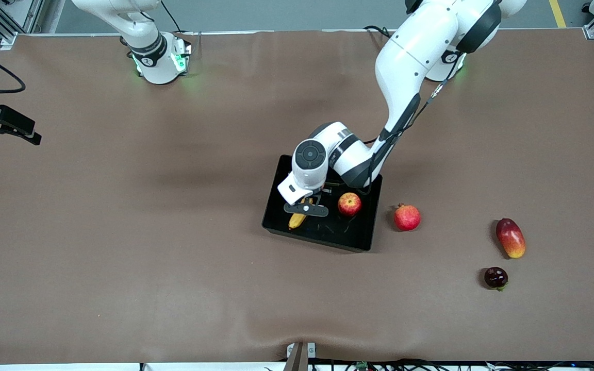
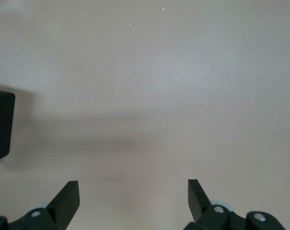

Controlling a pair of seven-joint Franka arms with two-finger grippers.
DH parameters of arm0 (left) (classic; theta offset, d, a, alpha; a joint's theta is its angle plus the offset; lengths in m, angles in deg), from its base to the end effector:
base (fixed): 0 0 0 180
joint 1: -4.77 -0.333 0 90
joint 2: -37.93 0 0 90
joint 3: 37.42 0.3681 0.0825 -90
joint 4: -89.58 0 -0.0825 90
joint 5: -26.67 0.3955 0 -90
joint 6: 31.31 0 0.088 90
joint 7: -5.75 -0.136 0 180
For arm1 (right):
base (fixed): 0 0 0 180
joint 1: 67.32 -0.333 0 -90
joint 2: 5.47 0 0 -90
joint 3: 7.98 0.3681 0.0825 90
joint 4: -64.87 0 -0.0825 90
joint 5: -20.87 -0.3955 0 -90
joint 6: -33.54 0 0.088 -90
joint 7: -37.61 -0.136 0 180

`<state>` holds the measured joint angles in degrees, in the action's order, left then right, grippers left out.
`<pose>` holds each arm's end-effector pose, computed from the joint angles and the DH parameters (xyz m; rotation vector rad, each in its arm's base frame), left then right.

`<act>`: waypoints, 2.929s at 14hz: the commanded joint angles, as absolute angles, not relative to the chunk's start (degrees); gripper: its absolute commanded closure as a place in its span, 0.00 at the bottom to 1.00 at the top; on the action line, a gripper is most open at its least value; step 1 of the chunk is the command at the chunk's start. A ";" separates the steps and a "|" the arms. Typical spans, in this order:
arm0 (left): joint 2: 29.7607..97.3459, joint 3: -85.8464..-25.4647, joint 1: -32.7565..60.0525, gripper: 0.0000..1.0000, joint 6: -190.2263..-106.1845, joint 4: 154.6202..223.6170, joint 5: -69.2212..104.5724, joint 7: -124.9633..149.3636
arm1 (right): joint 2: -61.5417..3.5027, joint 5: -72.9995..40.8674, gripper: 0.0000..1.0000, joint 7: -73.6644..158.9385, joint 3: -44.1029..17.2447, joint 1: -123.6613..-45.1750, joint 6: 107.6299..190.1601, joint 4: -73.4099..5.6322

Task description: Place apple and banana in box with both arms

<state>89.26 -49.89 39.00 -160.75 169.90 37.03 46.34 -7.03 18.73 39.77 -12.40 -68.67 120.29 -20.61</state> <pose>0.5618 -0.5334 0.1686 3.1207 -0.2264 -0.0519 0.5700 -0.0246 0.6652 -3.1061 0.0215 0.0052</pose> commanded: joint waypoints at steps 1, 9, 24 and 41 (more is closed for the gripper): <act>89.36 -49.28 39.75 0.00 -161.30 168.68 38.97 46.88 | -6.87 19.02 0.00 40.42 -12.20 -68.55 120.46 -20.74; 74.43 -47.61 33.62 0.00 -150.33 168.77 39.15 45.83 | -6.96 19.28 0.00 40.42 -12.20 -68.55 120.46 -20.82; 49.74 -48.49 9.36 0.00 -128.07 176.21 36.61 23.17 | -7.14 19.29 0.00 40.50 -12.29 -68.20 119.93 -20.82; 30.19 -47.26 2.05 0.00 -120.08 185.84 27.90 13.50 | -6.96 19.37 0.00 40.51 -12.38 -67.06 119.85 -20.65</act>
<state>30.27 -47.78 2.56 -121.69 187.19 28.83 16.94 -7.35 18.79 39.78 -12.93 -68.53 120.23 -20.84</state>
